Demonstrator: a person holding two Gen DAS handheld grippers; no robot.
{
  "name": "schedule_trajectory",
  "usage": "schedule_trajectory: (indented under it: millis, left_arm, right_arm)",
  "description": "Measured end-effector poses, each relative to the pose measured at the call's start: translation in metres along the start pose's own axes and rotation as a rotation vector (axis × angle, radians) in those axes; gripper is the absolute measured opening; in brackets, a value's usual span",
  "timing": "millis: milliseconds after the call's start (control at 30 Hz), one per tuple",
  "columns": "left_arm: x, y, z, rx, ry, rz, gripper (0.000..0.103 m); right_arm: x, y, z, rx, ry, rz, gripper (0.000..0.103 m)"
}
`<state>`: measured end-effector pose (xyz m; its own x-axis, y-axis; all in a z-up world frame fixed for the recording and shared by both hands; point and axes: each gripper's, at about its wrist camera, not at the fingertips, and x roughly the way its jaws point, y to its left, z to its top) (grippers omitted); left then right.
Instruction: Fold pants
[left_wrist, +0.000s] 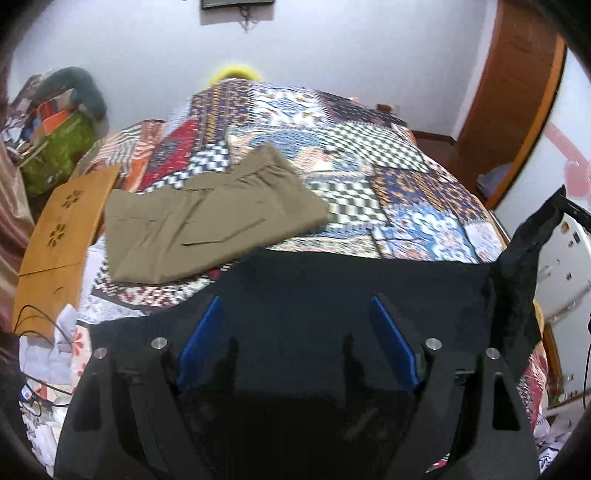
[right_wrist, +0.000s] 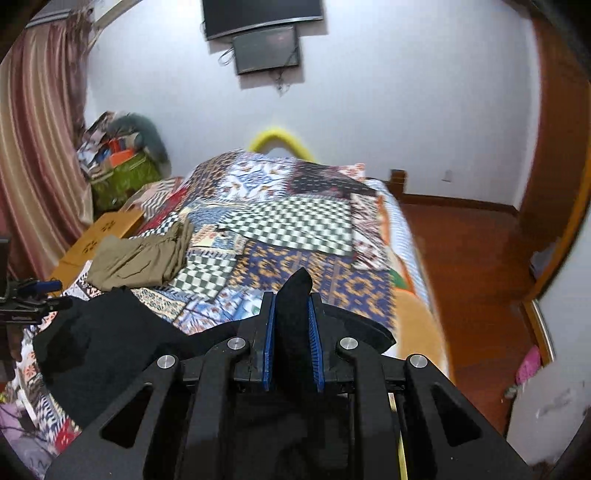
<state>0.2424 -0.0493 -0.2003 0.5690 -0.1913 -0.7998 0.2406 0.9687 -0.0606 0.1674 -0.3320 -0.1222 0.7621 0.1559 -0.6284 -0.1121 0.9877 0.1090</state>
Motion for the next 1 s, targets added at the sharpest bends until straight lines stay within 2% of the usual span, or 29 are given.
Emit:
schedule_trajectory:
  millis: [267, 400, 567, 600, 667, 867, 1000]
  left_arm:
    - [0.006, -0.043, -0.008, 0.079, 0.033, -0.043, 0.082]
    - [0.014, -0.059, -0.013, 0.097, 0.063, -0.061, 0.082]
    - [0.018, -0.07, -0.018, 0.105, 0.084, -0.073, 0.082]
    - [0.019, -0.071, -0.018, 0.108, 0.085, -0.072, 0.082]
    - [0.019, -0.072, -0.018, 0.113, 0.086, -0.069, 0.082]
    - [0.022, -0.071, -0.005, 0.119, 0.072, -0.048, 0.082]
    - [0.029, -0.072, 0.012, 0.119, 0.058, -0.038, 0.082]
  right_arm:
    - [-0.032, -0.036, -0.072, 0.183, 0.052, -0.047, 0.015]
    - [-0.026, -0.041, -0.12, 0.258, 0.152, -0.047, 0.015]
    - [-0.01, -0.045, -0.159, 0.32, 0.271, -0.028, 0.016]
    - [-0.01, -0.045, -0.163, 0.327, 0.284, -0.034, 0.017]
    - [-0.013, -0.049, -0.166, 0.342, 0.297, -0.049, 0.026]
    - [-0.03, -0.06, -0.143, 0.331, 0.217, -0.091, 0.04]
    - [-0.022, -0.069, -0.127, 0.313, 0.18, -0.1, 0.041]
